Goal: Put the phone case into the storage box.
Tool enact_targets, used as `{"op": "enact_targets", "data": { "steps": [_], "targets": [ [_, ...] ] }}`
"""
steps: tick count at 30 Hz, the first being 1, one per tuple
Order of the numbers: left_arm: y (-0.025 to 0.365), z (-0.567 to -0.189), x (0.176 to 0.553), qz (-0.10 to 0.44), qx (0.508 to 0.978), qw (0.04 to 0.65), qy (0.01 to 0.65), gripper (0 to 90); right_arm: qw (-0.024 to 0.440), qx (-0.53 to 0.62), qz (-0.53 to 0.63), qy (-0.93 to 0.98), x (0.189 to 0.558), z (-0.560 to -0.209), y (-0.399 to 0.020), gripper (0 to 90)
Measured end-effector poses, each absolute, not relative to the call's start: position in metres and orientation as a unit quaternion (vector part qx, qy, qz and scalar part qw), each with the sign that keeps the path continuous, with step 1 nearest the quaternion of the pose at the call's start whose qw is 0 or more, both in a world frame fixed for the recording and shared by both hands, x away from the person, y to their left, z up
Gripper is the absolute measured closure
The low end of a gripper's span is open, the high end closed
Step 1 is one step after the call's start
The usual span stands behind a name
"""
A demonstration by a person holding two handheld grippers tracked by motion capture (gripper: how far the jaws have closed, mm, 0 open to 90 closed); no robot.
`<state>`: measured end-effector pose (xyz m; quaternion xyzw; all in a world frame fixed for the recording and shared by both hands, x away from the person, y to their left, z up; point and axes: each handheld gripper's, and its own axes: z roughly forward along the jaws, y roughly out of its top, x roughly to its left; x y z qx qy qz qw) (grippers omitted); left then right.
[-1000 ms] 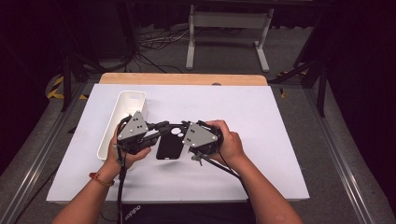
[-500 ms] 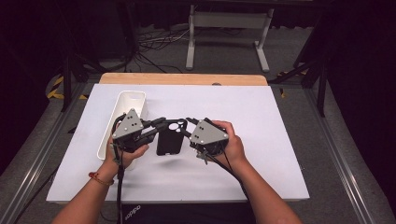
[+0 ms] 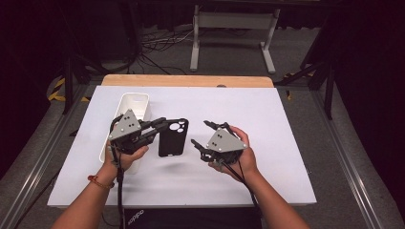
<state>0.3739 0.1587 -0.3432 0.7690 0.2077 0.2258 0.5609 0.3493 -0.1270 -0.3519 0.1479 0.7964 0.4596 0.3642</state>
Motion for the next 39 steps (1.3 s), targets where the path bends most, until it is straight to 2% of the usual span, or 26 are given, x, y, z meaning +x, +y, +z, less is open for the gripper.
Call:
{"op": "enact_targets", "data": {
  "steps": [3, 5, 8, 26, 39],
  "targets": [
    [0.159, -0.343, 0.374, 0.226, 0.766, 0.565, 0.207, 80.8, 0.362, 0.157, 0.462, 0.794, 0.349, -0.356, -0.131, 28.5],
    [0.160, -0.342, 0.374, 0.225, 0.768, 0.563, 0.206, 80.8, 0.359, 0.169, 0.459, 0.795, 0.348, -0.361, -0.135, 22.6],
    [0.162, -0.342, 0.374, 0.223, 0.768, 0.563, 0.206, 80.8, 0.363, 0.173, 0.453, 0.796, 0.343, -0.368, -0.144, 20.2],
    [0.168, -0.339, 0.376, 0.226, 0.759, 0.573, 0.210, 80.8, 0.360, 0.212, 0.442, 0.794, 0.325, -0.397, -0.192, 16.6],
    [0.178, -0.333, 0.375, 0.231, 0.750, 0.582, 0.212, 80.8, 0.356, 0.225, 0.433, 0.797, 0.311, -0.415, -0.209, 16.2]
  ]
}}
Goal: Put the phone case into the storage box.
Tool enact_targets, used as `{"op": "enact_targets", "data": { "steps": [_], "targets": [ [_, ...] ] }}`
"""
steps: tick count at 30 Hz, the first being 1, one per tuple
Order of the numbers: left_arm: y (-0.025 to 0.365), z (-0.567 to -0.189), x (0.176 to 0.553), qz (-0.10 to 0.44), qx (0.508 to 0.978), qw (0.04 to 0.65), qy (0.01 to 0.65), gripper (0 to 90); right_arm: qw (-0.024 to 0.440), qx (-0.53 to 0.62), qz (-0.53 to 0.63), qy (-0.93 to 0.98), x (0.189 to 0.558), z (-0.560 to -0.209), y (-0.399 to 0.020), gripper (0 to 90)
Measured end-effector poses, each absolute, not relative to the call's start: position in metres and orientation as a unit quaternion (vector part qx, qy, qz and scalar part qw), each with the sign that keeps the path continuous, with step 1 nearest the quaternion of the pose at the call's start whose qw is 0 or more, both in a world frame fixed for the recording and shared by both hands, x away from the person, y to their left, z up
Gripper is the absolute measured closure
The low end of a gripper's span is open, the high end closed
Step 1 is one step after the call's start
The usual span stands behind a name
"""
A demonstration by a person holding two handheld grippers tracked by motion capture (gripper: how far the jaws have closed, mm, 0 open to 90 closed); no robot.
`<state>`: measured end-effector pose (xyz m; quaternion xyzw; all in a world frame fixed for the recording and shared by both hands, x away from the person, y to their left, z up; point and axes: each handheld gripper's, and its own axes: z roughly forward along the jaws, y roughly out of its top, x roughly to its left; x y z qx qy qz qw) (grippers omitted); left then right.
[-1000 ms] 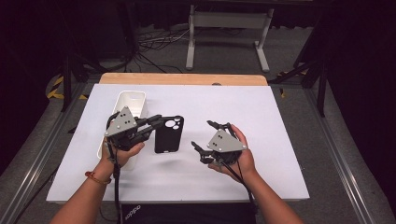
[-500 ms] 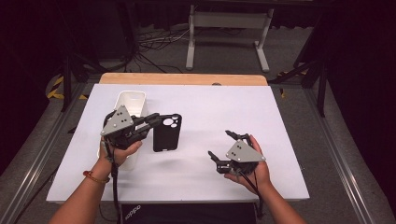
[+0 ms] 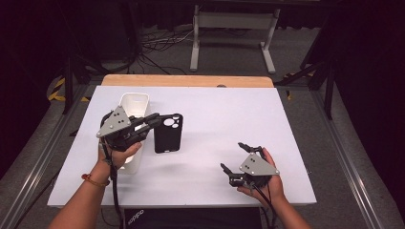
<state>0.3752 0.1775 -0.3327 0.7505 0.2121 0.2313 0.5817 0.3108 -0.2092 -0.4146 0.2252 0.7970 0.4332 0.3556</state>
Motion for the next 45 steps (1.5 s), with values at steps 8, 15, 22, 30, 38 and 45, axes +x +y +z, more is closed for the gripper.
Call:
{"op": "enact_targets", "data": {
  "steps": [8, 15, 22, 30, 38, 45],
  "targets": [
    [0.187, -0.329, 0.376, 0.237, 0.739, 0.592, 0.220, 80.8, 0.360, 0.239, 0.435, 0.790, 0.309, -0.420, -0.217, 15.7],
    [0.194, -0.326, 0.377, 0.244, 0.736, 0.592, 0.220, 80.8, 0.366, 0.241, 0.433, 0.787, 0.309, -0.422, -0.217, 15.1],
    [0.201, -0.320, 0.377, 0.253, 0.729, 0.597, 0.220, 80.9, 0.364, 0.239, 0.439, 0.786, 0.310, -0.423, -0.218, 14.1],
    [0.214, -0.314, 0.381, 0.261, 0.724, 0.597, 0.224, 80.8, 0.364, 0.239, 0.445, 0.783, 0.310, -0.423, -0.218, 13.3],
    [0.223, -0.306, 0.388, 0.271, 0.723, 0.592, 0.230, 80.9, 0.363, 0.238, 0.443, 0.784, 0.311, -0.425, -0.217, 13.3],
    [0.235, -0.304, 0.398, 0.278, 0.718, 0.593, 0.235, 80.9, 0.362, 0.239, 0.444, 0.784, 0.311, -0.426, -0.217, 13.3]
  ]
}}
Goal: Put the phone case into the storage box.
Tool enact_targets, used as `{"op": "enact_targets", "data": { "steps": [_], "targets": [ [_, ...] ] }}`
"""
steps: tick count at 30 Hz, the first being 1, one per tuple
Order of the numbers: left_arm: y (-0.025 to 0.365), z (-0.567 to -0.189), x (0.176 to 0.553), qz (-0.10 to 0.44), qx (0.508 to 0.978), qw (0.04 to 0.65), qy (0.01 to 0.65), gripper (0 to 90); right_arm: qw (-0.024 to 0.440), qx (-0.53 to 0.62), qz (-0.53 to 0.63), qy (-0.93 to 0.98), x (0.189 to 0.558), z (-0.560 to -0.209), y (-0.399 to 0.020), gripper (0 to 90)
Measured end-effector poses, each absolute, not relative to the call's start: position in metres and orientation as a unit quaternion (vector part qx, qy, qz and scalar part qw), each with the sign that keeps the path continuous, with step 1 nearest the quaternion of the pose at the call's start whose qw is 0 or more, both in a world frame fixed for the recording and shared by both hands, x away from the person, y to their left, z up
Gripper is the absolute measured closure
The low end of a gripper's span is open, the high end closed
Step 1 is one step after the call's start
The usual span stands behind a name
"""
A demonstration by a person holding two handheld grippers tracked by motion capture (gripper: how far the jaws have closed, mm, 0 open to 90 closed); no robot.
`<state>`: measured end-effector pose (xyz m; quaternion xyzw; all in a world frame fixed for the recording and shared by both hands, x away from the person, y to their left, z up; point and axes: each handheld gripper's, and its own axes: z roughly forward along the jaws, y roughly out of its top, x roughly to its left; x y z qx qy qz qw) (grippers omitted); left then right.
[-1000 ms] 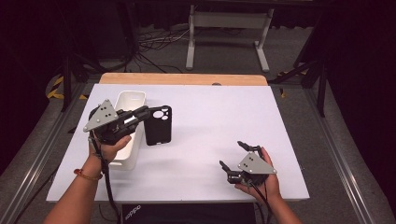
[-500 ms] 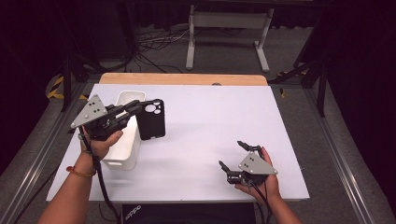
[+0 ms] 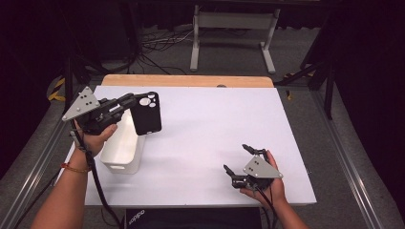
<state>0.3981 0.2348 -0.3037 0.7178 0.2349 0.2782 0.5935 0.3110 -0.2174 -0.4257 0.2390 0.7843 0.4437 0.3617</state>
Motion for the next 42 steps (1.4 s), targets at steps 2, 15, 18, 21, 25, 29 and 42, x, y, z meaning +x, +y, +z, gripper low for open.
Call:
{"op": "enact_targets", "data": {
  "steps": [2, 15, 18, 21, 25, 29, 42],
  "targets": [
    [0.238, -0.304, 0.401, 0.279, 0.716, 0.596, 0.234, 80.8, 0.361, 0.239, 0.444, 0.784, 0.311, -0.426, -0.217, 13.3],
    [0.260, -0.304, 0.418, 0.291, 0.718, 0.588, 0.234, 80.9, 0.355, 0.240, 0.440, 0.789, 0.313, -0.428, -0.218, 13.3],
    [0.269, -0.302, 0.421, 0.295, 0.710, 0.595, 0.233, 80.9, 0.353, 0.242, 0.439, 0.790, 0.314, -0.429, -0.218, 13.3],
    [0.273, -0.300, 0.423, 0.301, 0.709, 0.593, 0.234, 80.9, 0.353, 0.241, 0.437, 0.792, 0.314, -0.430, -0.217, 13.3],
    [0.279, -0.299, 0.426, 0.309, 0.708, 0.589, 0.237, 80.8, 0.352, 0.240, 0.434, 0.794, 0.315, -0.431, -0.216, 13.3],
    [0.285, -0.302, 0.434, 0.308, 0.706, 0.588, 0.246, 80.9, 0.351, 0.242, 0.435, 0.793, 0.316, -0.431, -0.217, 13.3],
    [0.292, -0.316, 0.465, 0.309, 0.711, 0.574, 0.264, 80.9, 0.348, 0.246, 0.433, 0.794, 0.316, -0.432, -0.218, 13.3]
  ]
}}
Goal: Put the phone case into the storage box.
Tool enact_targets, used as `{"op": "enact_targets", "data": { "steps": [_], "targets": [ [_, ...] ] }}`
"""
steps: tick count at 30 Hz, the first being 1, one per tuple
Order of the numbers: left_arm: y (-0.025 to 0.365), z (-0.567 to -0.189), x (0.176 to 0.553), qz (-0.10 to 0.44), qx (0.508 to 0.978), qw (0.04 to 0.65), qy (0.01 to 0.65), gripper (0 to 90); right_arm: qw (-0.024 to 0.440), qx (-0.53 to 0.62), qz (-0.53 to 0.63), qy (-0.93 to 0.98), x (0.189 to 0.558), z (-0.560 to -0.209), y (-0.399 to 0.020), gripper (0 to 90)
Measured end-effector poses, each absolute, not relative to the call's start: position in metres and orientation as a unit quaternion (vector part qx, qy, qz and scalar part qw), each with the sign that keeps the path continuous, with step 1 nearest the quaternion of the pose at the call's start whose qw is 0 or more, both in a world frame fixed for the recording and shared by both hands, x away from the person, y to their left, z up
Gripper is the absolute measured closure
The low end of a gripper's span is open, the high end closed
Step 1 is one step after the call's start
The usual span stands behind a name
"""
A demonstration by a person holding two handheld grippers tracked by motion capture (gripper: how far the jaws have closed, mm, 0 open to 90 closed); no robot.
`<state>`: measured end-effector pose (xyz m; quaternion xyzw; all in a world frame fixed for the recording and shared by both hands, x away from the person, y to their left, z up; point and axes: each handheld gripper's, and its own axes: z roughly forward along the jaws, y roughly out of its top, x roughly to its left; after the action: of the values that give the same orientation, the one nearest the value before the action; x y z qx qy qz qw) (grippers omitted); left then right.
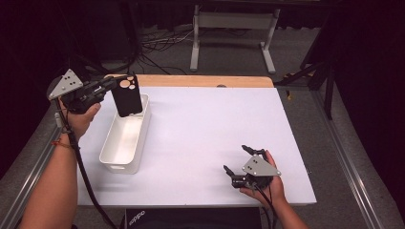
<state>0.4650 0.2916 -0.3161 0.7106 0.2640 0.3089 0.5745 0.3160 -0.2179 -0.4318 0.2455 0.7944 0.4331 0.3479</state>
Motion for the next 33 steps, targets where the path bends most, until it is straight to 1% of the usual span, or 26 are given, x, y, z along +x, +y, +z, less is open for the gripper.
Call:
{"op": "enact_targets", "data": {
  "steps": [13, 33],
  "targets": [
    [0.291, -0.336, 0.493, 0.297, 0.715, 0.570, 0.275, 80.9, 0.348, 0.249, 0.429, 0.795, 0.317, -0.433, -0.219, 13.3],
    [0.289, -0.364, 0.517, 0.282, 0.724, 0.567, 0.274, 80.8, 0.346, 0.259, 0.417, 0.800, 0.317, -0.435, -0.216, 13.3]
  ]
}}
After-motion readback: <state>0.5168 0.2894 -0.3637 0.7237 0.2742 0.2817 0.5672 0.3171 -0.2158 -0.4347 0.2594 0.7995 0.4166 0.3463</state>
